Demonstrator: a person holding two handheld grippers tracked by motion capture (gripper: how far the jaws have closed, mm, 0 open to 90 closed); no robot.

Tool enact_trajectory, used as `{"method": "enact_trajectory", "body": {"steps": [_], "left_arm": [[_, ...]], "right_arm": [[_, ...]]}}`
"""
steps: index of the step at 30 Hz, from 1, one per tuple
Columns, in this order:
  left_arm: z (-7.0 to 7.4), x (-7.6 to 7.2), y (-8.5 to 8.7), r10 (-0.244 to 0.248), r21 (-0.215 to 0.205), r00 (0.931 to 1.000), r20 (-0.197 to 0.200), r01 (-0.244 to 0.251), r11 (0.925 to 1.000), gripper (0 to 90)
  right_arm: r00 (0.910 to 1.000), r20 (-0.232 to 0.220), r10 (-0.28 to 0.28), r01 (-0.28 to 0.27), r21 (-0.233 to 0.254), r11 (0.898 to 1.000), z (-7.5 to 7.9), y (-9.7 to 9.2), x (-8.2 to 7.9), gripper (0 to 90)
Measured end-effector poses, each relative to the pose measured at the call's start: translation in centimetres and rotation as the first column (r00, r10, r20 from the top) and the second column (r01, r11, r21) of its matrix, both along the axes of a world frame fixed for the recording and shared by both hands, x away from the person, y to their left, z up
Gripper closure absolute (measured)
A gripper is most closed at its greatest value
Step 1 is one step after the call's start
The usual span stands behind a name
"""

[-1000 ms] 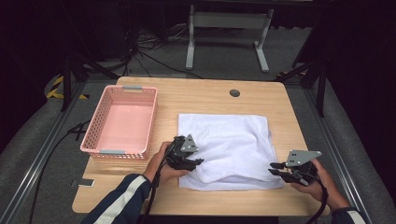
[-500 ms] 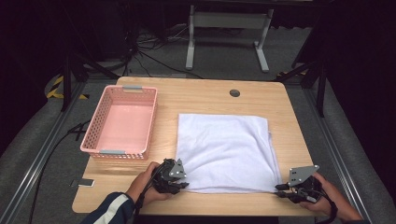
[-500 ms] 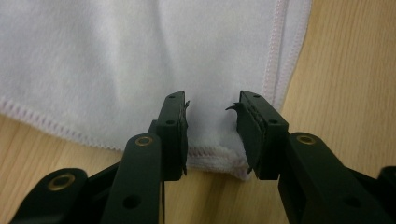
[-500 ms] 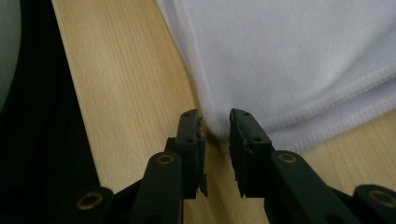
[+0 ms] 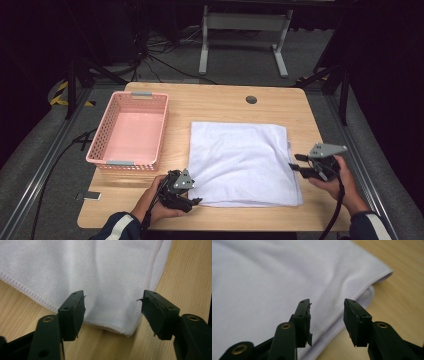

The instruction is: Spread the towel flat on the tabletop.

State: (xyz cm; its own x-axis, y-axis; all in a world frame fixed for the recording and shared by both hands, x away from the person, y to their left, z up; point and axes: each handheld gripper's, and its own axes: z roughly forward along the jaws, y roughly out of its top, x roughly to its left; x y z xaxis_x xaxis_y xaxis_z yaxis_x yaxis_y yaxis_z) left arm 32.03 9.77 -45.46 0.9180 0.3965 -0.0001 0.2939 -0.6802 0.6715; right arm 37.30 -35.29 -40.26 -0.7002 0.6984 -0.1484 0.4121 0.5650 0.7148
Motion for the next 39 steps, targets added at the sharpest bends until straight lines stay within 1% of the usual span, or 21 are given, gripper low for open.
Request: {"method": "enact_trajectory", "body": {"steps": [4,5,6,8,9,12,14,15,16,17,18,19,21,23,26,27,29,31,34,36,39], "left_arm": [[-0.4,-0.4,-0.1,0.041,0.001,0.9991,0.008,-0.041,0.9992,24.0],[-0.6,-0.6,-0.1,0.07,-0.006,0.9975,0.01,-0.07,0.9975,22.9],[-0.7,-0.7,-0.1,0.082,-0.008,0.9965,0.017,-0.082,0.9966,20.8],[-0.7,-1.0,0.1,0.135,0.0,0.9898,0.046,-0.135,0.9909,18.7],[-0.7,-1.0,0.2,0.141,-0.013,0.9885,0.053,-0.141,0.9899,17.1],[-0.9,-1.1,0.7,0.174,-0.032,0.9839,0.042,-0.172,0.9845,16.5],[-1.0,-1.2,0.7,0.172,-0.032,0.9844,0.037,-0.171,0.9848,16.6],[-1.0,-1.2,0.7,0.16,-0.023,0.9866,0.034,-0.159,0.987,16.8],[-1.0,-1.2,0.7,0.16,-0.023,0.9866,0.034,-0.159,0.987,16.7],[-1.2,-1.2,0.5,0.162,-0.027,0.986,0.04,-0.161,0.9866,16.7],[-1.3,-1.2,0.3,0.162,-0.026,0.9859,0.042,-0.161,0.9866,17.5],[-1.4,-1.2,0.2,0.155,-0.033,0.9872,0.038,-0.154,0.9875,17.5],[-1.7,-1.0,-0.2,0.154,-0.024,0.9875,0.034,-0.153,0.988,16.7],[-2.0,-0.8,-0.4,0.133,-0.014,0.9908,0.024,-0.133,0.991,16.5],[-2.0,-0.8,-0.3,0.135,-0.024,0.9907,0.018,-0.134,0.9907,16.2],[-2.0,-0.8,-0.3,0.13,-0.026,0.9913,0.017,-0.13,0.9912,18.2],[-2.0,-0.9,-0.1,0.128,-0.032,0.9917,0.001,-0.128,0.9912,19.6],[-1.8,-1.0,0.3,0.127,-0.025,0.9919,0.003,-0.127,0.9916,23.3],[-1.0,-0.6,1.1,0.157,-0.081,0.9876,0.008,-0.156,0.9845,21.4],[-0.3,0.2,1.2,0.185,-0.111,0.9827,0.009,-0.183,0.9768,21.4],[0.8,2.4,0.3,0.207,-0.115,0.9779,0.03,-0.202,0.9726,21.8]], "right_arm": [[0.9996,0.027,-0.001,-0.001,0.048,0.999,1.0,1.9,3.9,58.1],[0.9993,0.037,0.004,-0.006,0.055,0.998,1.3,2.7,4.6,58.1],[0.9992,0.035,0.02,-0.023,0.074,0.997,1.6,3.8,5.6,58.8],[0.9982,0.034,0.049,-0.051,0.071,0.996,1.9,5.9,6.9,58.7],[0.9971,0.032,0.069,-0.071,0.075,0.995,2.0,7.3,7.6,57.9],[0.9916,0.026,0.127,-0.129,0.069,0.989,2.1,11.6,9.4,57.9],[0.9849,-0.004,0.173,-0.172,0.082,0.982,2.1,14.4,10.4,57.7],[0.9836,-0.003,0.18,-0.18,0.068,0.981,2.0,15.8,10.9,57.7],[0.9836,-0.003,0.18,-0.18,0.068,0.981,2.0,15.8,10.9,57.7],[0.982,-0.017,0.188,-0.187,0.063,0.98,1.8,17.2,11.4,57.6],[0.9769,-0.033,0.211,-0.209,0.069,0.976,1.6,19.9,12.2,57.1],[0.9769,-0.033,0.211,-0.209,0.069,0.976,1.6,19.9,12.2,57.1],[0.9722,-0.054,0.228,-0.224,0.063,0.972,0.8,23.1,13.2,55.1],[0.9702,-0.065,0.233,-0.231,0.043,0.972,0.0,25.3,13.9,56.1],[0.9704,-0.064,0.233,-0.232,0.014,0.973,-0.7,26.5,14.4,55.4],[0.9715,-0.07,0.227,-0.228,-0.01,0.974,-1.1,26.7,14.8,55.5],[0.9738,-0.067,0.217,-0.219,-0.016,0.976,-1.2,26.5,15.0,55.4],[0.9803,-0.076,0.182,-0.183,-0.002,0.983,-1.2,24.9,15.7,55.3],[0.9914,-0.065,0.114,-0.112,0.031,0.993,-0.5,20.7,16.5,56.4],[0.9978,-0.053,0.039,-0.038,0.02,0.999,-0.2,17.1,17.0,56.7],[0.996,-0.069,-0.058,0.06,0.037,0.998,0.2,12.0,17.3,56.7]]}}
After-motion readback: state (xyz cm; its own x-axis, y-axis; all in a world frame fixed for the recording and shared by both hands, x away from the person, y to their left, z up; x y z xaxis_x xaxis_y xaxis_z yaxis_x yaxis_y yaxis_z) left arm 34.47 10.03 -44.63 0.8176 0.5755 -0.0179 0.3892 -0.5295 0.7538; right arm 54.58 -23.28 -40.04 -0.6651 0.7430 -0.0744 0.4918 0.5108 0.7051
